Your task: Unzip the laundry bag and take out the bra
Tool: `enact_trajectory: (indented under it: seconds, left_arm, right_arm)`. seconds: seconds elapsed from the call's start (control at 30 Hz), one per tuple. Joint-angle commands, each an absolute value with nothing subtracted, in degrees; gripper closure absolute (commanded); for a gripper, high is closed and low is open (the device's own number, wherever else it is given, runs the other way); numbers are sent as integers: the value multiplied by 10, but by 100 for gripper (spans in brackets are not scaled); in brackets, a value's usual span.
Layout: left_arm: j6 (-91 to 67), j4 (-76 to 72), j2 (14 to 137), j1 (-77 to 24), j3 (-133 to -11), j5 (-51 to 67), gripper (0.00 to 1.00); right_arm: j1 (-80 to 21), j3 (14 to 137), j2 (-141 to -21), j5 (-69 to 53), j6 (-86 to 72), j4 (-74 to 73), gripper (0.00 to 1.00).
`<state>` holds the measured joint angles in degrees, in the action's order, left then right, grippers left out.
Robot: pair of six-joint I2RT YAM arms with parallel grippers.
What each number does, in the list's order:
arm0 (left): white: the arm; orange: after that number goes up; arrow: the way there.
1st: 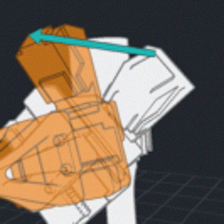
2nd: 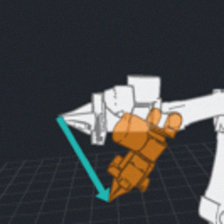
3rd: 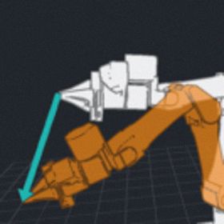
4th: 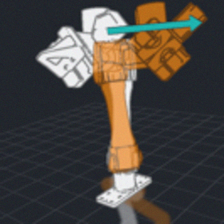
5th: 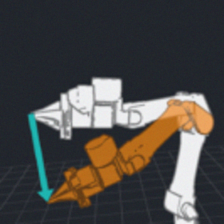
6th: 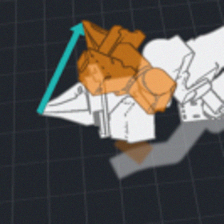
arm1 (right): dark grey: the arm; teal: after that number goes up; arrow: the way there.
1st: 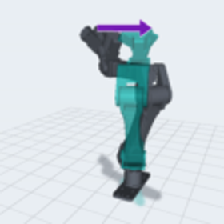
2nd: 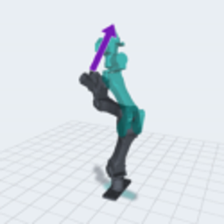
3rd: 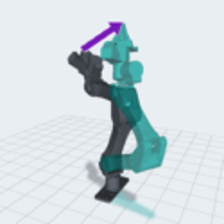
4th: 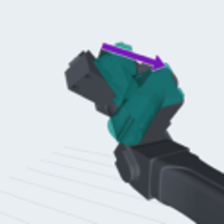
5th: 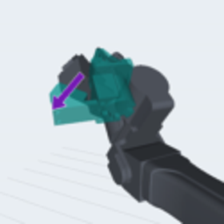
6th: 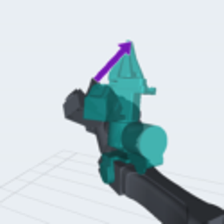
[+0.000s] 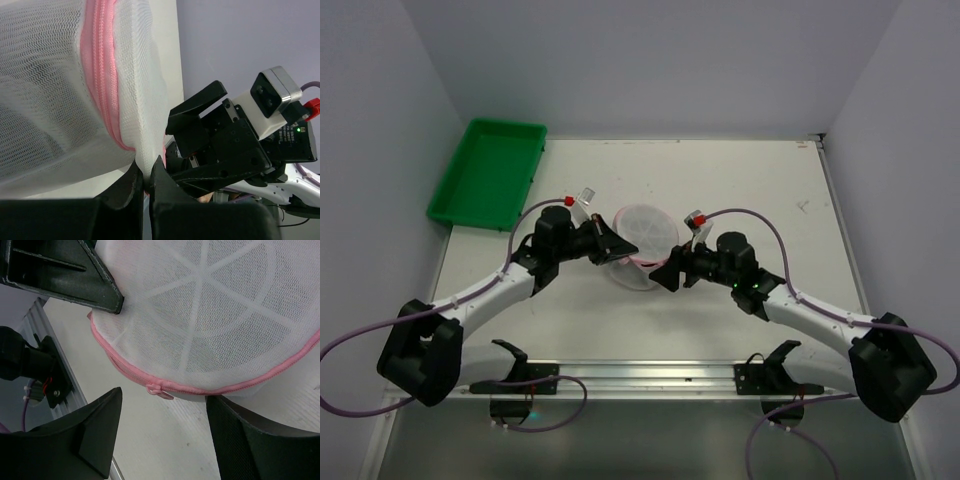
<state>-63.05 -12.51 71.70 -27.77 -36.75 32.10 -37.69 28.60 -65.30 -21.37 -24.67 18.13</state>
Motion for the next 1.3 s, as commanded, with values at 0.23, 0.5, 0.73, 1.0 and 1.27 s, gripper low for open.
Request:
enact_trajectory:
  seconds: [0.23,0.5,0.73,1.0,1.27]
  left_arm:
    - [-642,-171,693,-277,-367,355,100]
    - [-638,-168,699,-277,-366,356,100]
    - [-633,-163,700,-276,-368,357,100]
    - [-620,-151,699,-277,-368,358,100]
    - [-596,-125,699,-276,-376,355,100]
  right_arm:
    - [-372,308,-653,-266,-238,218,43]
    - [-372,315,-648,-281,-242,219,53]
    - [-371,314,-643,-266,-238,213,64]
    - [-368,314,-627,-235,-223,189,88]
    - [-351,310,-597,-177,-201,110,100]
